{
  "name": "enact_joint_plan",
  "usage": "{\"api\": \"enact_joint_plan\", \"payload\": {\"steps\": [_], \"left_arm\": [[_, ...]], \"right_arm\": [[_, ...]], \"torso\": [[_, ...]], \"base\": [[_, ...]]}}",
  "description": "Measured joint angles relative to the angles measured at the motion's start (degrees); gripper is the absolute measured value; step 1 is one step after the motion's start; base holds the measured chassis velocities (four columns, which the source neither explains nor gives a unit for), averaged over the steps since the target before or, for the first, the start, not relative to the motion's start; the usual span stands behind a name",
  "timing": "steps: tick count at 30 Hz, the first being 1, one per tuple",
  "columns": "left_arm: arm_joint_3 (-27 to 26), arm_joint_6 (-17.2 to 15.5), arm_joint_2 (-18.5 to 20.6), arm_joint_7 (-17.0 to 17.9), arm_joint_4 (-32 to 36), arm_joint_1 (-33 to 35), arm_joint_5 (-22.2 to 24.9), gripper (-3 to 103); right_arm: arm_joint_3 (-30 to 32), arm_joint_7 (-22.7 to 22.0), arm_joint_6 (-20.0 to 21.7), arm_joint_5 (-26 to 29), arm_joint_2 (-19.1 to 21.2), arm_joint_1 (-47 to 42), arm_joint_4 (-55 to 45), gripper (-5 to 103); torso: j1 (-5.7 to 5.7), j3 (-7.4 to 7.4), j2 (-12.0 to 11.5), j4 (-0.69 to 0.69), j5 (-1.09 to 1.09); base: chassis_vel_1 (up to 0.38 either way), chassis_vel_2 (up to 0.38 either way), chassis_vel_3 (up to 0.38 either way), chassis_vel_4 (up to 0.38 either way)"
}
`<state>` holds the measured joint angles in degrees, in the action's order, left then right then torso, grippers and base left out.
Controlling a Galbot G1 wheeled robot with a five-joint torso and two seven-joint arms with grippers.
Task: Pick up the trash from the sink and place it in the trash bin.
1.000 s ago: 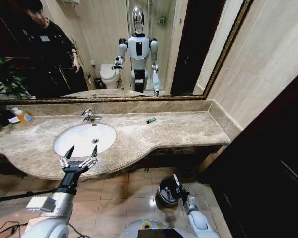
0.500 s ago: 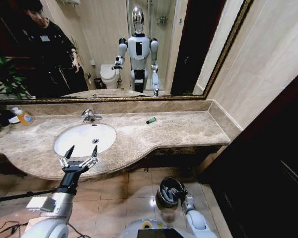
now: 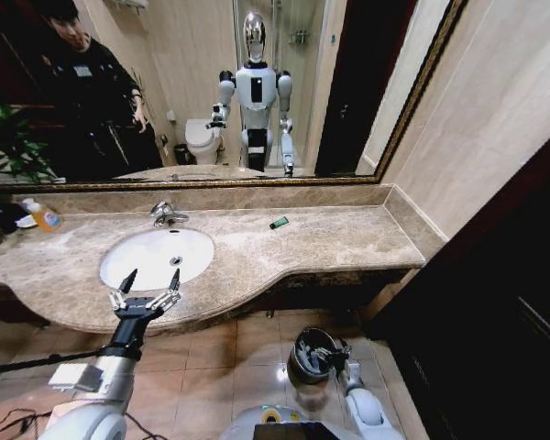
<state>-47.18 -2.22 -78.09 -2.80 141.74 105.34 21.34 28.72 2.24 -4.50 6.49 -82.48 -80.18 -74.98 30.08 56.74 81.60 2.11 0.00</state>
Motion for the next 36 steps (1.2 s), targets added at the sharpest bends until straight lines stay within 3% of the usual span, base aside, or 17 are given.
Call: {"api": "enact_joint_plan", "payload": {"steps": [11,19,28,34,36], "left_arm": [[0.0,0.0,0.0,0.0,0.0,0.0,0.0,100],[0.0,0.0,0.0,0.0,0.0,0.0,0.0,100],[0.0,0.0,0.0,0.0,0.0,0.0,0.0,100],[0.0,0.0,0.0,0.0,0.0,0.0,0.0,100],[0.0,0.0,0.0,0.0,0.0,0.0,0.0,100]], "right_arm": [[-0.1,-0.3,1.7,0.5,-0.5,-0.5,-2.1,100],[-0.5,-2.6,6.8,3.1,1.8,-6.3,-16.6,100],[-1.0,-7.7,2.9,5.0,4.7,-16.2,-35.6,100],[-1.1,-8.9,3.0,5.1,4.9,-18.7,-44.3,100],[-1.9,-10.0,4.7,5.2,4.4,-17.5,-47.7,100]], "torso": [[0.00,0.00,0.0,0.00,0.01],[0.00,0.00,0.0,0.00,-0.02],[0.00,0.00,0.0,-0.01,0.00],[-0.01,0.00,0.0,-0.01,-0.01],[-0.01,0.00,0.0,-0.01,0.00]], "base": [[0.000,0.000,0.000,0.000],[0.000,0.000,0.000,0.000],[0.000,0.000,0.000,0.000],[0.000,0.000,0.000,0.000],[0.000,0.000,0.000,0.000]]}}
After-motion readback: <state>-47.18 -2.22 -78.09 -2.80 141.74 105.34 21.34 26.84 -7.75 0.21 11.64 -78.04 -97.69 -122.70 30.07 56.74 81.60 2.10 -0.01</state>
